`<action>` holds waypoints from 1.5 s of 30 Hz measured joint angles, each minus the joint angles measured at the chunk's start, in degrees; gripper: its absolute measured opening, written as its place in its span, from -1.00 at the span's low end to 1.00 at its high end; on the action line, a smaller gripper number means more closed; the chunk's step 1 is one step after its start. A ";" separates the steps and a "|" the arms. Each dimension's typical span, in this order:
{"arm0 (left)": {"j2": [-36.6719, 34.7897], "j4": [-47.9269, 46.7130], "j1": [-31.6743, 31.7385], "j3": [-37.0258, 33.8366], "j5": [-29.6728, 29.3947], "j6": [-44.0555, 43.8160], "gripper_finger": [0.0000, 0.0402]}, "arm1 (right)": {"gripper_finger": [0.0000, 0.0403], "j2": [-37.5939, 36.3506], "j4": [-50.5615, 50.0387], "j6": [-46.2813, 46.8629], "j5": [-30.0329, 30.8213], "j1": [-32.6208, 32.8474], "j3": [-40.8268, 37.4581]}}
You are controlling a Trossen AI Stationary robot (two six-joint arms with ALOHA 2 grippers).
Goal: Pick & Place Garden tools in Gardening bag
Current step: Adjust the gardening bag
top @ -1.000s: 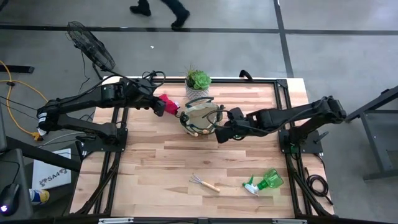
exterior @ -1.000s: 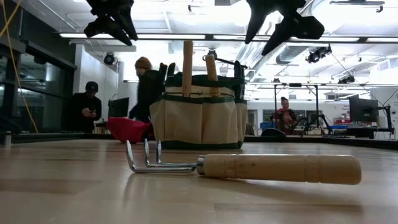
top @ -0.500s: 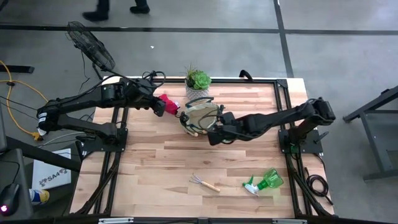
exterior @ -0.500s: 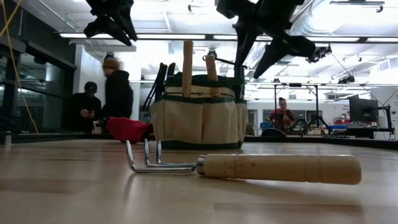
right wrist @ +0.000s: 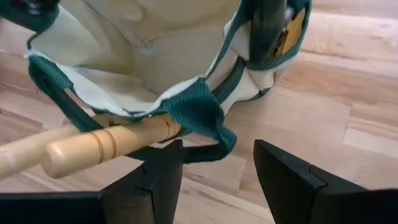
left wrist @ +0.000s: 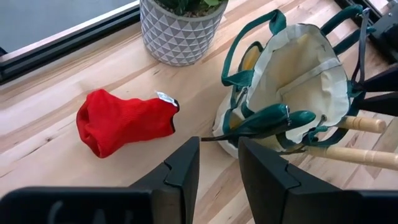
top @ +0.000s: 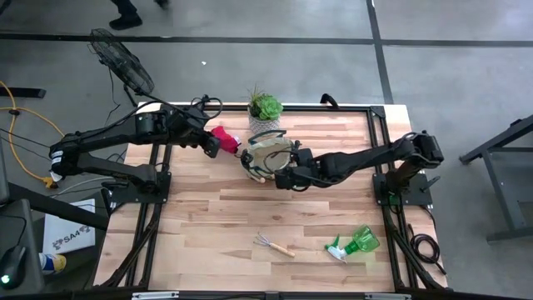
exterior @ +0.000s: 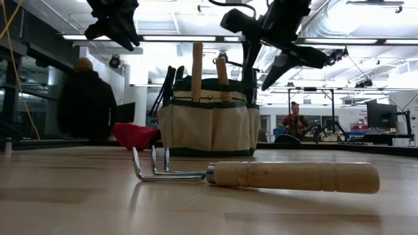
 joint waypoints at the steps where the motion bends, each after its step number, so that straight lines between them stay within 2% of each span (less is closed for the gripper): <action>1: 0.00 -0.11 0.00 0.00 0.01 0.35 -0.47 | -0.07 0.25 0.04 0.45 -0.05 0.02 0.00; 11: 0.00 -1.46 -0.02 0.00 0.22 2.44 -0.47 | -0.07 1.34 -0.21 4.66 2.01 -0.25 0.00; 35: 0.00 -2.34 0.00 0.00 0.50 6.95 -0.47 | -0.07 3.18 0.27 11.40 1.57 -0.76 0.00; 39: 0.00 -2.34 0.00 0.00 0.50 6.95 -0.47 | -0.18 3.19 0.08 12.05 1.58 -0.76 0.00; 45: 0.00 -2.34 0.00 0.00 0.55 6.95 -0.47 | -0.49 3.19 0.10 12.08 2.08 -0.76 0.00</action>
